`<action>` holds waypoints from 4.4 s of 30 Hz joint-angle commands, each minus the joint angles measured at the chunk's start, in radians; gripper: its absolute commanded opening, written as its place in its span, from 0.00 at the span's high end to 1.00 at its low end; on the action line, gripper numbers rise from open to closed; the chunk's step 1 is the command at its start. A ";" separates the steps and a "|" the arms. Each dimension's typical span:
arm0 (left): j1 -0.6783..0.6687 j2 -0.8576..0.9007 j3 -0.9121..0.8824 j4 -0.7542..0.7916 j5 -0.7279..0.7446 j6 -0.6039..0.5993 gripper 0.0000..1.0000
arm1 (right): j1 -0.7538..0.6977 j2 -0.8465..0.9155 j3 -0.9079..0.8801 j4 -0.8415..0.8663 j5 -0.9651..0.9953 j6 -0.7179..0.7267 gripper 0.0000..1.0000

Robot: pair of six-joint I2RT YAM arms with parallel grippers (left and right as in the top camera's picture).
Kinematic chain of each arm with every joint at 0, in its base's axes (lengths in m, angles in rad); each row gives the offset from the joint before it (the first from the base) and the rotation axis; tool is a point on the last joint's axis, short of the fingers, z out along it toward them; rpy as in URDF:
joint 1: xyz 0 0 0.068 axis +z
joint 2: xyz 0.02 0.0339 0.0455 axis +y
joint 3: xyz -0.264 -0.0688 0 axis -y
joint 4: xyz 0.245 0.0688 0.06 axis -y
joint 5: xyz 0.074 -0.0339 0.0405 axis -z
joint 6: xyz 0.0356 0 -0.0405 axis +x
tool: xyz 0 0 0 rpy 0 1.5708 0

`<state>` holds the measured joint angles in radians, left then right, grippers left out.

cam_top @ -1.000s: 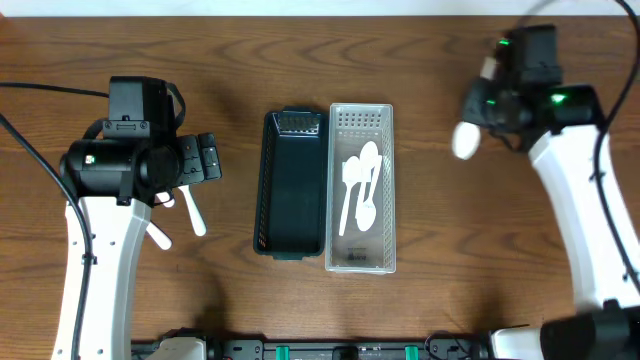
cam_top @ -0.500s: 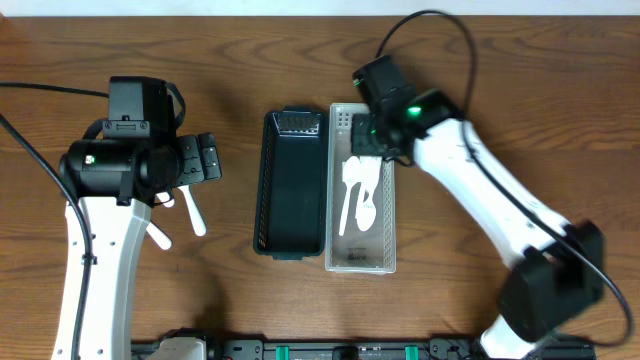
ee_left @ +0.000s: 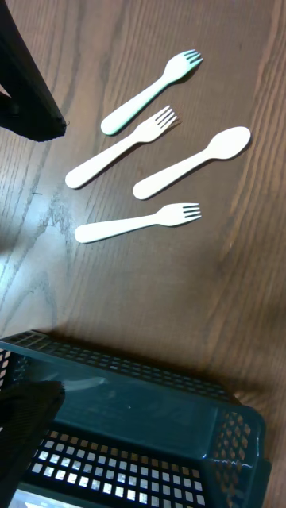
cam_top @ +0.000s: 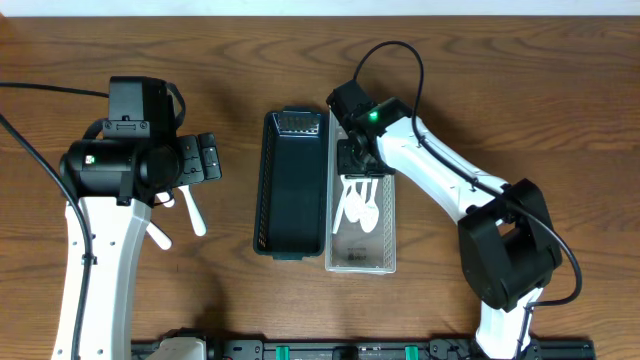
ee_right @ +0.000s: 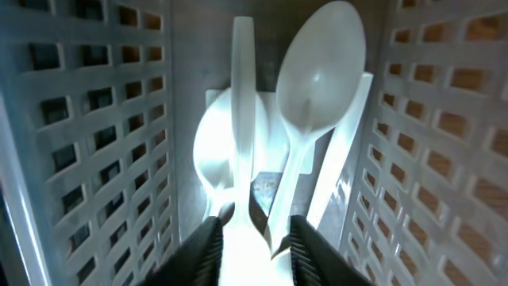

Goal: Pack container
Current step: 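Place the fourth spoon into the white basket and withdraw, then grasp a white fork on the left with the left gripper, then carry the fork into the black basket and release it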

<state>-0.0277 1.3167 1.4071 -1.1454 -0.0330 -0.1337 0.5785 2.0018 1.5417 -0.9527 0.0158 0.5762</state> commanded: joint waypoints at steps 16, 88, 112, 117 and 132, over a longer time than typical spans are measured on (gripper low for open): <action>0.077 0.006 0.109 -0.073 -0.013 -0.041 0.02 | -0.395 -0.152 0.507 -0.315 0.047 -0.298 0.04; 0.207 0.722 -0.071 0.339 0.126 -0.002 0.47 | -0.665 -0.150 0.458 -0.442 0.056 -0.376 0.01; 0.207 0.707 -0.052 0.314 0.092 -0.002 0.89 | -0.665 -0.150 0.458 -0.447 0.056 -0.375 0.02; 0.176 0.624 0.034 0.201 0.090 -0.002 0.94 | -0.665 -0.150 0.458 -0.446 0.056 -0.376 0.02; -0.324 0.273 0.200 0.095 0.081 -0.124 0.94 | -0.665 -0.150 0.458 -0.439 0.056 -0.376 0.02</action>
<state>-0.2665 1.5585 1.6173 -1.0580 0.0555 -0.2005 -0.0818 1.8458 2.0064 -1.3933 0.0635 0.2153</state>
